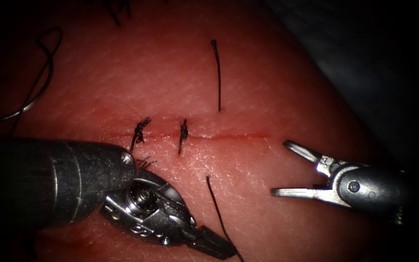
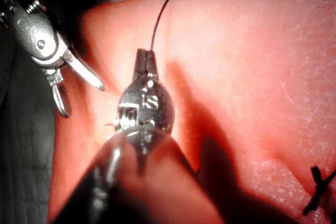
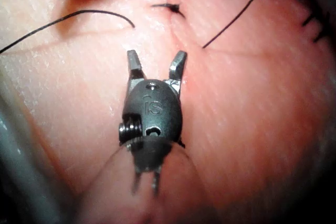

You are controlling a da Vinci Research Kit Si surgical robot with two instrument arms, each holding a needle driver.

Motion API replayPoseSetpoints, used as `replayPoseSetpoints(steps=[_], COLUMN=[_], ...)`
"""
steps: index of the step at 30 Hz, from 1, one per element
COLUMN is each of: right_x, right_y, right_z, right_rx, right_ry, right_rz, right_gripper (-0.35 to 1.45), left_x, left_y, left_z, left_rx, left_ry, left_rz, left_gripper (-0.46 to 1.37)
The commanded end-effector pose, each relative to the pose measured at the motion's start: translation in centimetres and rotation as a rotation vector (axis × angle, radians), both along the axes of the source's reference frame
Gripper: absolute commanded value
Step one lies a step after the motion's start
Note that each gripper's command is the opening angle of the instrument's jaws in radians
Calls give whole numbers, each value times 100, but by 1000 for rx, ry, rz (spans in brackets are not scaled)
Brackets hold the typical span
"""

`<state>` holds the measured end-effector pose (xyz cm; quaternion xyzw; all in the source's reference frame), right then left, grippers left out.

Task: Wound Closure
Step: Grab the suture with the left gripper

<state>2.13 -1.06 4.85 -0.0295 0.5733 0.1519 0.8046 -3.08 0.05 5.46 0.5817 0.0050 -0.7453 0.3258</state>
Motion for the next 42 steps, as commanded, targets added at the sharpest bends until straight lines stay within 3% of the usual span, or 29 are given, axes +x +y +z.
replayPoseSetpoints(steps=[1,6,8,9,10,11,15,19,23,26,31,37,42], right_x=[0,0,0,-1,-1,-1,-1,-1,-1,-1,-2,-1,-1], right_y=[0,0,1,1,2,2,2,2,1,1,3,1,1], right_z=[0,0,0,1,1,1,1,2,2,2,3,4,4], right_rx=[0,0,0,0,0,0,0,0,-1,-1,-1,-5,-5], right_ry=[0,0,0,0,0,0,0,0,0,0,-1,1,1], right_rz=[-1,-1,0,0,0,0,0,-1,-1,-1,0,1,1], right_gripper=[84,83,83,83,83,83,83,83,83,82,82,82,82], left_x=[0,0,-1,-1,-1,-2,-2,-2,-2,-3,-3,-3,-5], left_y=[0,0,0,-1,-2,-2,-5,-7,-10,-16,-17,-17,-21], left_z=[-1,-2,-2,-3,-4,-5,-10,-11,-10,-9,-6,2,10], left_rx=[-3,-53,-76,-84,-86,-97,-109,-151,-196,-237,-274,-285,-294], left_ry=[3,47,70,89,97,109,176,183,192,197,188,175,175], left_rz=[-1,-32,-41,-53,-57,-64,-134,-159,-181,-216,-269,-315,-325], left_gripper=[-35,-35,-22,15,27,54,89,98,90,56,21,2,1])
